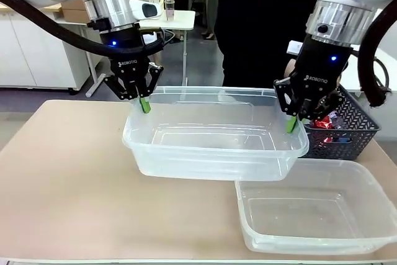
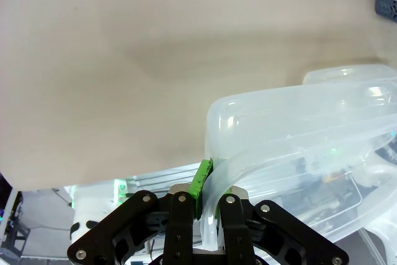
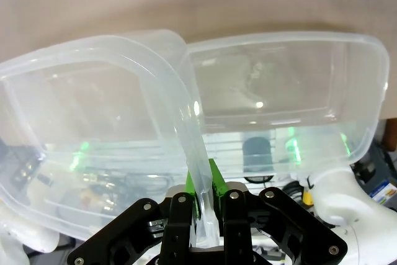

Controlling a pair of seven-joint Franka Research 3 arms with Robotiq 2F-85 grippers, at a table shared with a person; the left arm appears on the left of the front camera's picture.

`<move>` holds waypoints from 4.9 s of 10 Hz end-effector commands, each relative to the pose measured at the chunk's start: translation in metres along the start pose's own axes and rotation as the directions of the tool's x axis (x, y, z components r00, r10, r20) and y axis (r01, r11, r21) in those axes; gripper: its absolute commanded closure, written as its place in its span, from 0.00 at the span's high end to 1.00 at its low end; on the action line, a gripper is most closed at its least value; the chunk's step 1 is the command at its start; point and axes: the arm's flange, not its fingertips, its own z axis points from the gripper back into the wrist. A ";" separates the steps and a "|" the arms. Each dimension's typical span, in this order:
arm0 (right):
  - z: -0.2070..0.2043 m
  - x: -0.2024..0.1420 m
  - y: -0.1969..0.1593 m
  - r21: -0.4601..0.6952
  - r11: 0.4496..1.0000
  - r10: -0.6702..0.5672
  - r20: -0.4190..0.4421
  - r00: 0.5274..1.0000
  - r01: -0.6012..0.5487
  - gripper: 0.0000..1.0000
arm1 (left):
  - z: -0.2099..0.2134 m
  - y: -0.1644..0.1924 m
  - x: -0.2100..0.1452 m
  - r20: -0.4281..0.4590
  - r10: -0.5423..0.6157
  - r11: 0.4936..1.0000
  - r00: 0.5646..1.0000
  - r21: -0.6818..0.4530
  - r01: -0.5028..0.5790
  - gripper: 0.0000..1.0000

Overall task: Sort the waste into each basket.
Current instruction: Offer the picked Organizing box to the human.

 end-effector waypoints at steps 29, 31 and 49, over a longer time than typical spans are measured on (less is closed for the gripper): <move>0.000 0.002 -0.004 0.003 1.000 -0.005 -0.002 1.000 0.005 0.07 | 0.008 -0.001 -0.004 0.015 0.003 1.000 1.000 -0.014 -0.002 0.06; 0.000 0.002 -0.004 0.003 1.000 -0.005 -0.002 1.000 0.005 0.07 | 0.008 -0.001 -0.004 0.015 0.003 1.000 1.000 -0.014 -0.002 0.06; 0.000 0.002 -0.004 0.003 1.000 -0.005 -0.002 1.000 0.005 0.07 | 0.008 -0.001 -0.004 0.015 0.003 1.000 1.000 -0.014 -0.002 0.06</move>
